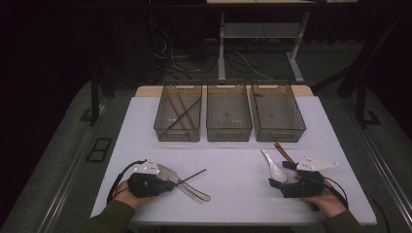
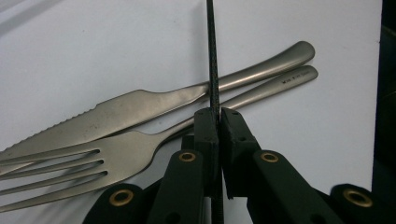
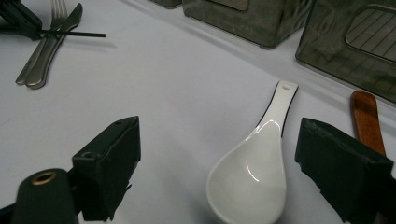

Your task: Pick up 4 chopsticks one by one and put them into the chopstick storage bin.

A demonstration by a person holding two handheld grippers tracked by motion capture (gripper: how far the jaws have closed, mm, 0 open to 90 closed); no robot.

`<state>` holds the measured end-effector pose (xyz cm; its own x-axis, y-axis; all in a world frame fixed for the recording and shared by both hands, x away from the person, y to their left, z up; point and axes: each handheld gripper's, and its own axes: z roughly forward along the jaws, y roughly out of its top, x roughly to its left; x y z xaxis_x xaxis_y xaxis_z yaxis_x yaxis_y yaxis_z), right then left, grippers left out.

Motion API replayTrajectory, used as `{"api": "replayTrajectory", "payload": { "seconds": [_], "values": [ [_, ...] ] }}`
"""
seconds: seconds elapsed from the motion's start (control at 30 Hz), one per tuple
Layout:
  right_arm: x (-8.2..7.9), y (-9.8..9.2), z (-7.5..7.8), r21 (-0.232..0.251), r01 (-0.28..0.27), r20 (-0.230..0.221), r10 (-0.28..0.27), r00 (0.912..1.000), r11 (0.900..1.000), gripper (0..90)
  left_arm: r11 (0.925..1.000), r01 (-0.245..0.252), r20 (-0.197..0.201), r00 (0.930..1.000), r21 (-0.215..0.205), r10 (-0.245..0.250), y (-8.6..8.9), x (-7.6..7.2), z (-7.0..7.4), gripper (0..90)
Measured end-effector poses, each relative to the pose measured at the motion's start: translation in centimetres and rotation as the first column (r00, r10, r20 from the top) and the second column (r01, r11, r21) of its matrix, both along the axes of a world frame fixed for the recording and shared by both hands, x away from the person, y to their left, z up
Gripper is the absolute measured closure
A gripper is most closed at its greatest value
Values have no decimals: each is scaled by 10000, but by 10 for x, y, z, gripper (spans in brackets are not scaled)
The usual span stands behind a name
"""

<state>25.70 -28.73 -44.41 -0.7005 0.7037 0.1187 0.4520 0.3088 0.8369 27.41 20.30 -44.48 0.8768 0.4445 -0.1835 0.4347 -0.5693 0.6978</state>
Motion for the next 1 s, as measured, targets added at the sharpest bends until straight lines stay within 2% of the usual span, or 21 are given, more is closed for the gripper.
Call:
{"api": "replayTrajectory", "payload": {
  "seconds": [0.4,0.5,0.63,0.73,1.0],
  "values": [
    [1,-1,0,5,-36,19,36,10000,10000,141,9997,-208,-42,9998,-146,207,2,3,8,851],
    [1,-1,0,-23,-41,0,41,10000,10000,141,9989,-400,-89,9992,-264,398,1,3,10,852],
    [1,-1,0,-57,-88,66,89,9999,9999,141,9986,-445,31,9990,-277,446,0,6,15,852],
    [1,-1,-1,-73,-59,45,60,10000,10000,141,9975,-677,43,9977,-221,678,-2,8,18,852],
    [1,-1,-1,-98,-92,24,93,10000,9999,141,9949,-915,222,9955,-418,925,-6,17,28,852]
  ]
}}
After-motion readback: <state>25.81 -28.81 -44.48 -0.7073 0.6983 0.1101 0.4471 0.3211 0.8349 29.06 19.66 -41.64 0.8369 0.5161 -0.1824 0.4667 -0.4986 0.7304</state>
